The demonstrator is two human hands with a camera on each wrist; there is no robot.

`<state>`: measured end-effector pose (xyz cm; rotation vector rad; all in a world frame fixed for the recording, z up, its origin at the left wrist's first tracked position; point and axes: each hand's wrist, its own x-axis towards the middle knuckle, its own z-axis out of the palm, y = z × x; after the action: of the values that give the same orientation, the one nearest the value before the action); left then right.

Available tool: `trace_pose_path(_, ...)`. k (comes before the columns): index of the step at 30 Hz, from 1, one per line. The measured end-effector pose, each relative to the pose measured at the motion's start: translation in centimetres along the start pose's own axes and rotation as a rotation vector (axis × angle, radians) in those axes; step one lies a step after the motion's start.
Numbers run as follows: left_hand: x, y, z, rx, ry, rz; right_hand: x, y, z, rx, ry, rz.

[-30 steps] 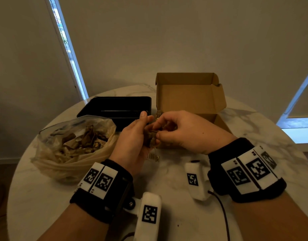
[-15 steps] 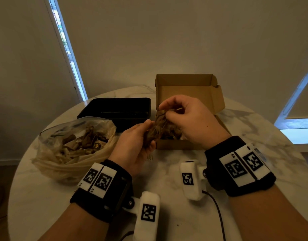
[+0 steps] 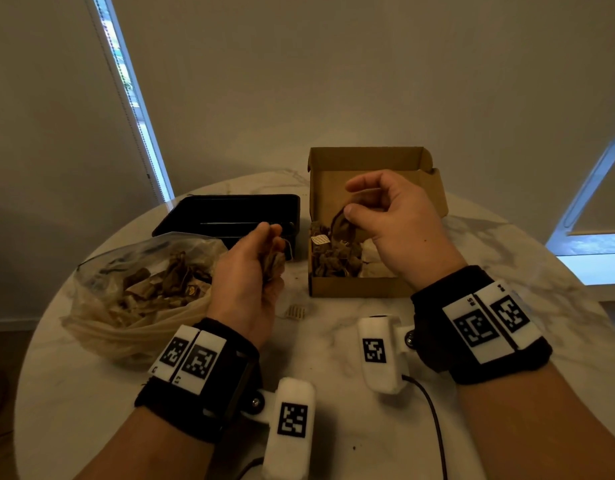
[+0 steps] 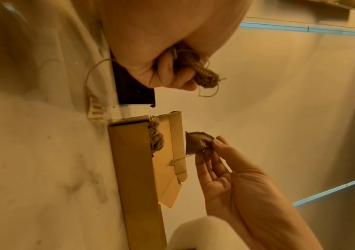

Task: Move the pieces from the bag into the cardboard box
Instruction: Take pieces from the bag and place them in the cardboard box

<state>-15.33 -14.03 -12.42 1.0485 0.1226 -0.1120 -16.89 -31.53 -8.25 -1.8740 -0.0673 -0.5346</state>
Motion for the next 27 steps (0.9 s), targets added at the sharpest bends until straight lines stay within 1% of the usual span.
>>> trace_pose_path(2, -0.3, 0.0, 0.2, 0.057, -0.013, 0.041, -0.1, -0.1, 0.0, 0.025, -0.035, 0.022)
trace_pose_path(3, -0.5, 0.0, 0.3, 0.074, -0.045, 0.055, -0.2, -0.3, 0.0, 0.027, -0.071, 0.028)
trace_pose_path(5, -0.9, -0.1, 0.7, 0.084, -0.149, 0.062, -0.5, -0.4, 0.2, 0.008, -0.143, 0.03)
trace_pose_path(7, -1.3, -0.3, 1.0, 0.119, -0.248, 0.052, -0.7, -0.4, 0.4, -0.015, -0.182, 0.028)
trace_pose_path(9, -1.4, -0.4, 1.1, 0.153, -0.294, 0.052, -0.8, -0.4, 0.3, -0.051, -0.197, 0.025)
trace_pose_path(15, -1.0, -0.7, 0.6, 0.233, -0.252, 0.079, -1.0, -0.5, 0.0, -0.129, -0.32, 0.036)
trace_pose_path(20, -0.8, -0.7, 0.5, 0.201, -0.196, 0.09, -1.0, -0.2, 0.1, -0.197, -0.31, 0.076)
trace_pose_path(24, -0.5, -0.7, 0.4, 0.194, -0.153, 0.067, -1.0, -0.3, 0.3, -0.208, -0.287, 0.072)
trace_pose_path(27, -0.6, -0.7, 0.4, 0.18, -0.174, 0.063, -1.2, -0.4, 0.6, -0.19, -0.341, 0.089)
